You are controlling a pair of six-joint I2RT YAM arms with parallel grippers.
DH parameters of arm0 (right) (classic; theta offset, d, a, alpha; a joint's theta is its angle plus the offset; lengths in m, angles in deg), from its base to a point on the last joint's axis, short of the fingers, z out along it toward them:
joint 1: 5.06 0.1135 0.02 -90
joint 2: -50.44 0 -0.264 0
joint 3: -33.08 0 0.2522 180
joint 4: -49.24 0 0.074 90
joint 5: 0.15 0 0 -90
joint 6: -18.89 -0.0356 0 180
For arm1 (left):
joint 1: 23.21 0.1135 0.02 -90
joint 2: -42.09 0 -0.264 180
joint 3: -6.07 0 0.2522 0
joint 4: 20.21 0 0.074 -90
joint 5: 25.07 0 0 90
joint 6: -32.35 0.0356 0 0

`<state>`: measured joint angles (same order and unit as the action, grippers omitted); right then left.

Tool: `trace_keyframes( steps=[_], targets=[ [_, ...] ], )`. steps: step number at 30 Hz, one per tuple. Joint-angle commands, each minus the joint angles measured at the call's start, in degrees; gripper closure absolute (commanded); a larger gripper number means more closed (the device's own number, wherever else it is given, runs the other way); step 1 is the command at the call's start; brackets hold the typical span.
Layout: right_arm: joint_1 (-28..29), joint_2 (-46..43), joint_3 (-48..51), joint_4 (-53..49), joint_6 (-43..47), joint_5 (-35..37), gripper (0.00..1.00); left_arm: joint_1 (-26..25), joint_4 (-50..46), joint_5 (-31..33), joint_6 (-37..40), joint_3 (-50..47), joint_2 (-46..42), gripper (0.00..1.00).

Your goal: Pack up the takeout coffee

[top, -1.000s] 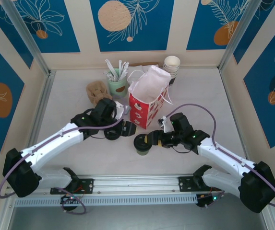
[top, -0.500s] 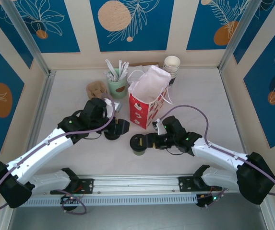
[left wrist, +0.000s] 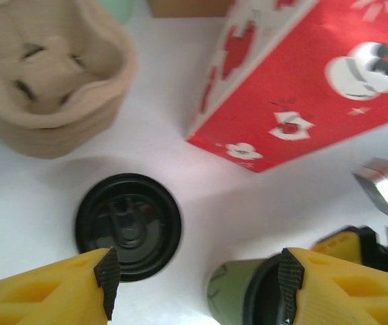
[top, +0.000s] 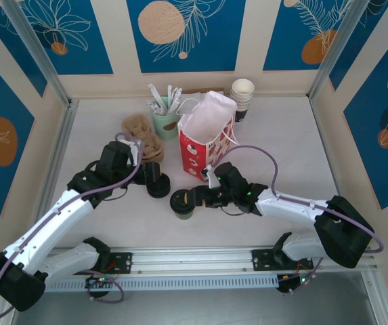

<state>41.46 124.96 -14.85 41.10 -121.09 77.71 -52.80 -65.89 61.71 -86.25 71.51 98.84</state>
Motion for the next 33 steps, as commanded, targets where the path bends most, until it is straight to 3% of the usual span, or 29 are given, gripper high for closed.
trace_keyframes(
  steps=[1, 17, 33],
  targets=[
    [0.5, 1.2, -1.5, -0.5, -0.3, 1.6, 0.39, 4.2, 3.3, 1.7, -2.9, -1.7, 0.4, 0.35],
    [-1.2, -10.7, -2.0, -12.7, 3.1, 3.3, 0.31, 16.4, 17.1, -2.4, -8.9, -3.2, 11.7, 0.37],
    [-9.3, -32.0, -5.9, -32.7, 7.7, -0.3, 0.31, 19.3, 25.1, -5.3, -12.1, -1.4, 22.1, 0.53]
  ],
)
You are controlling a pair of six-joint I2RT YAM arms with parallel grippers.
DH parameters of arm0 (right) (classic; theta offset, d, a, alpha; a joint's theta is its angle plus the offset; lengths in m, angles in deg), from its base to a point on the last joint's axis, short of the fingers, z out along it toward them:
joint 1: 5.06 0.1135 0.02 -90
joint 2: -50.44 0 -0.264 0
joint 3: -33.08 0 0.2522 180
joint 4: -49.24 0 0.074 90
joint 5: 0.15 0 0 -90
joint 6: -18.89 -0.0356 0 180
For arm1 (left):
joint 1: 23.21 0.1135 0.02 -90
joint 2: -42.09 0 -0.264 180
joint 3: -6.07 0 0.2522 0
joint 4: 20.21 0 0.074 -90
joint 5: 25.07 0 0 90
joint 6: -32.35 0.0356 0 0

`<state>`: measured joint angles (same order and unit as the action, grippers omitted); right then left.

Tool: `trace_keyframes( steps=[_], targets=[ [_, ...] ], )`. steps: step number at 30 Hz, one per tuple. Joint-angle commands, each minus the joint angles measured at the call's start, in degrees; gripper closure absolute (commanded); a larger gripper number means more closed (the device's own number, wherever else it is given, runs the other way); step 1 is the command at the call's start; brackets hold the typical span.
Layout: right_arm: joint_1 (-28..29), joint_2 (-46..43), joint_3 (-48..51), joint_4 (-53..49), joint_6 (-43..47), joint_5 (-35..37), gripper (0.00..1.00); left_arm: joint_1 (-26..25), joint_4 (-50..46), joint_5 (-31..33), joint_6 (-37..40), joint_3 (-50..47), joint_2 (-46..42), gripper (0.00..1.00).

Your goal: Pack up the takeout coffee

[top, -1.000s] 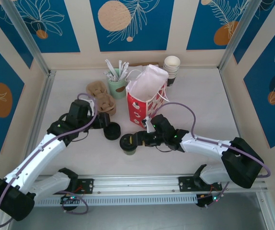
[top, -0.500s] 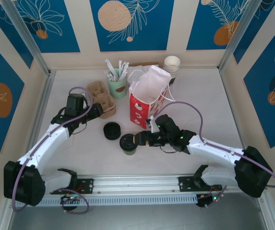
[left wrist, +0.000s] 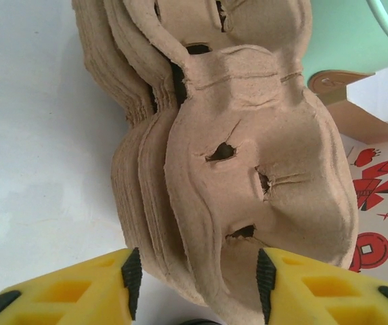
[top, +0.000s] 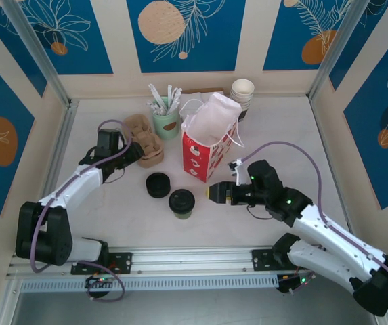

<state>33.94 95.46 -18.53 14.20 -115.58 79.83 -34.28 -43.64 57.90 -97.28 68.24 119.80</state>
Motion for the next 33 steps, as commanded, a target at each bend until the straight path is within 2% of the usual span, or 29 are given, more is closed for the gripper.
trace_keyframes(
  steps=[1, 7, 11, 21, 33],
  targets=[
    [-2.8, -3.1, -2.4, -6.7, 2.3, -3.4, 0.31, 0.8, 3.2, -1.6, -1.3, 2.0, 1.7, 0.53],
    [-8.1, -4.2, -4.7, -9.9, 3.3, -8.5, 0.31, 0.8, 5.5, -2.7, -2.7, 2.6, 4.5, 0.57],
    [-10.2, -4.2, -5.6, -10.1, 3.6, -10.5, 0.31, 0.8, 7.0, -3.7, -3.3, 2.8, 5.7, 0.63],
    [-12.5, -4.2, -6.0, -10.4, 3.9, -12.8, 0.31, 0.8, 5.7, -3.5, -3.5, 3.8, 4.7, 0.83],
    [-13.4, -4.1, -7.6, -10.3, 4.4, -13.4, 0.31, 0.8, 0.0, -1.7, -2.0, 7.1, -2.3, 0.89]
  ],
)
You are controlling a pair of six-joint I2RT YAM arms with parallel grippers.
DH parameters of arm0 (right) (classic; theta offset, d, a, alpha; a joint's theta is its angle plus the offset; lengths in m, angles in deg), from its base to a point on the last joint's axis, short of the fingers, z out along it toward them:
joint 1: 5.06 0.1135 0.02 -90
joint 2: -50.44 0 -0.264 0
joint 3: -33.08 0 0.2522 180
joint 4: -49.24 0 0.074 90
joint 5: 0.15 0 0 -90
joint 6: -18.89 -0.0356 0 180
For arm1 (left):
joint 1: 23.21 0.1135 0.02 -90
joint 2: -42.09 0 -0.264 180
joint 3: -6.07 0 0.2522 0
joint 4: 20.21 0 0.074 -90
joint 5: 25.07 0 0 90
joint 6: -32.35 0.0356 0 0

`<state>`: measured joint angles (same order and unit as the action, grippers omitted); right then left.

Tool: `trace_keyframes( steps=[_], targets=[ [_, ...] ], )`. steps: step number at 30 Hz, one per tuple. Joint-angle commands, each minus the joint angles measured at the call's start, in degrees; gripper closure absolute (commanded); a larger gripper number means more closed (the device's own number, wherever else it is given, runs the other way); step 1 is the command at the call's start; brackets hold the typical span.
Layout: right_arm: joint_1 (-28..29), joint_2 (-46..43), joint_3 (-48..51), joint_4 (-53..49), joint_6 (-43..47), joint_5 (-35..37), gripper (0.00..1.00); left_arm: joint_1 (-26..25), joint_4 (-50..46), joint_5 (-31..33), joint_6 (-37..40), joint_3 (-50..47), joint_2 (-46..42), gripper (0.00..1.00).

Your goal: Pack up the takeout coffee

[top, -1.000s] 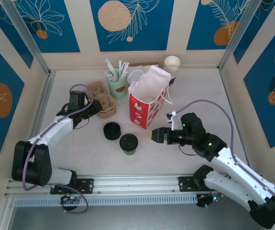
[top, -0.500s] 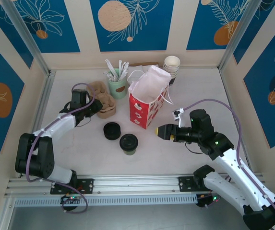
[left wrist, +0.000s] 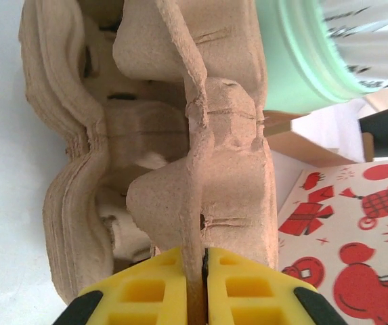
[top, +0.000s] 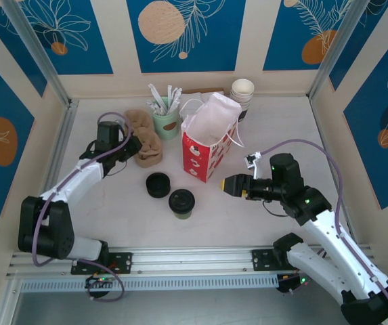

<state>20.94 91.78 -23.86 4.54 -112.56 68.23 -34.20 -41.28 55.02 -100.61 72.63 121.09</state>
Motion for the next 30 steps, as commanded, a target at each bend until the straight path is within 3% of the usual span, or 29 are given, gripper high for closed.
trace_keyframes(
  steps=[1, 9, 12, 20, 26, 30],
  targets=[
    [-0.4, -0.5, -2.7, -0.6, 1.5, -1.9, 0.31, 0.7, -3.6, 1.8, 1.5, 3.1, -4.7, 0.89],
    [-0.4, -1.1, -5.5, 3.2, 1.7, -1.6, 0.33, 0.8, -16.5, 9.2, 4.8, 6.0, -17.1, 0.9],
    [-0.4, -0.6, -5.8, 6.8, 1.7, -2.0, 0.33, 0.7, -18.6, 9.0, 4.9, 6.4, -22.6, 0.9],
    [0.3, 4.9, -8.9, 20.8, -0.9, -5.3, 0.33, 0.3, -19.9, -4.2, 6.4, 9.4, -30.7, 0.9],
    [3.8, 14.0, -15.7, 26.3, -1.5, -6.7, 0.34, -0.7, -11.0, -19.6, 3.4, 9.1, -31.9, 0.89],
    [7.8, 20.0, -20.2, 29.3, 0.4, -7.6, 0.35, -3.7, -7.1, -23.9, 2.2, 10.2, -31.9, 0.88]
  ],
)
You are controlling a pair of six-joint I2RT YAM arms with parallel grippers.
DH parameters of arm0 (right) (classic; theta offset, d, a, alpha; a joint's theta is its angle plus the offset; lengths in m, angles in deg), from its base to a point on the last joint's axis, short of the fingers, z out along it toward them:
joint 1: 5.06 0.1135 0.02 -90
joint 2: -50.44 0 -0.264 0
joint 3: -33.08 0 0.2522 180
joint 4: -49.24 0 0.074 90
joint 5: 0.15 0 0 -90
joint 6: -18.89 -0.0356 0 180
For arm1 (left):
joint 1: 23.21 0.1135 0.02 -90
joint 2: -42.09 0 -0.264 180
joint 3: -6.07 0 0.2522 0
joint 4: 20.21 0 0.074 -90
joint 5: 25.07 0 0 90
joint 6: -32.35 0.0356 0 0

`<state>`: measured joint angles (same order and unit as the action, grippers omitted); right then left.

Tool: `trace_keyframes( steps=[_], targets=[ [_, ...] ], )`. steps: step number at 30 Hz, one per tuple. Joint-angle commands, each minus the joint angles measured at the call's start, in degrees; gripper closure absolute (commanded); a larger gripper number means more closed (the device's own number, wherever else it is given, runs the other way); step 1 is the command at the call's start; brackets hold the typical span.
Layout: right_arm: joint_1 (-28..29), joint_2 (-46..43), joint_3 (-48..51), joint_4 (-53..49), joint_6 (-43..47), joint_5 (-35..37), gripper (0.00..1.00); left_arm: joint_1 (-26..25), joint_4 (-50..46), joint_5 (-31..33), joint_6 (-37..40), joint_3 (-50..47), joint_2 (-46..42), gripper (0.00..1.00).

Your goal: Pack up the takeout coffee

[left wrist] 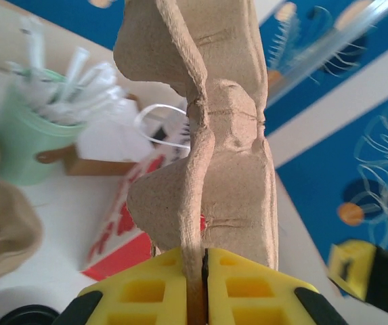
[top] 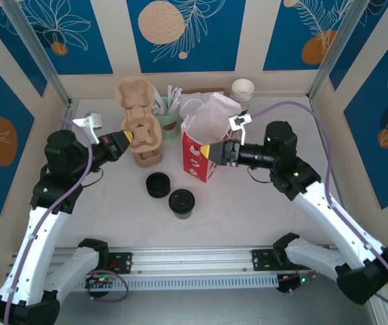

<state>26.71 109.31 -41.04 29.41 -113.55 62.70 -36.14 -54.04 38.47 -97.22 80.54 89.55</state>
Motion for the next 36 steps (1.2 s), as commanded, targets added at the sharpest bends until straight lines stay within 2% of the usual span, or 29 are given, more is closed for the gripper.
trace_keyframes(
  steps=[1, 9, 14, 20, 22, 27, 28, 31, 36],
  targets=[
    [2.9, 3.6, -4.0, 5.0, 1.9, -2.1, 0.35, -2.7, 6.4, -7.6, -1.2, 2.5, -0.5, 0.88],
    [5.3, 7.2, -7.1, 9.0, 3.2, -3.6, 0.35, -8.9, 7.9, -8.8, -0.4, 4.1, 0.9, 0.87],
    [5.9, 6.9, -7.1, 9.4, 4.3, -3.3, 0.47, -11.5, 7.2, -6.8, 0.5, 4.7, 2.3, 0.87],
    [5.9, 6.8, -6.7, 9.6, 5.0, -3.7, 0.55, -14.3, 6.4, -5.8, 1.7, 5.1, 4.8, 0.87],
    [5.9, 6.8, -6.6, 9.4, 5.2, -3.7, 0.62, -15.0, 6.5, -5.4, 2.0, 5.5, 5.2, 0.87],
    [5.9, 5.8, -6.0, 9.1, 6.2, -3.3, 0.95, -15.4, 6.5, -4.0, 3.6, 4.6, 5.7, 0.86],
    [5.8, 5.5, -5.6, 8.8, 6.3, -2.9, 1.0, -15.4, 7.1, -4.3, 3.8, 4.3, 5.8, 0.84],
    [5.6, 4.9, -6.1, 5.5, 7.4, -1.5, 1.0, -15.5, 7.4, -5.0, 5.6, 4.6, 6.2, 0.68],
    [4.4, 2.9, -7.9, -3.1, 8.5, 3.0, 1.0, -15.8, 1.4, -2.3, 18.2, 8.5, 5.6, 0.4]
  ],
)
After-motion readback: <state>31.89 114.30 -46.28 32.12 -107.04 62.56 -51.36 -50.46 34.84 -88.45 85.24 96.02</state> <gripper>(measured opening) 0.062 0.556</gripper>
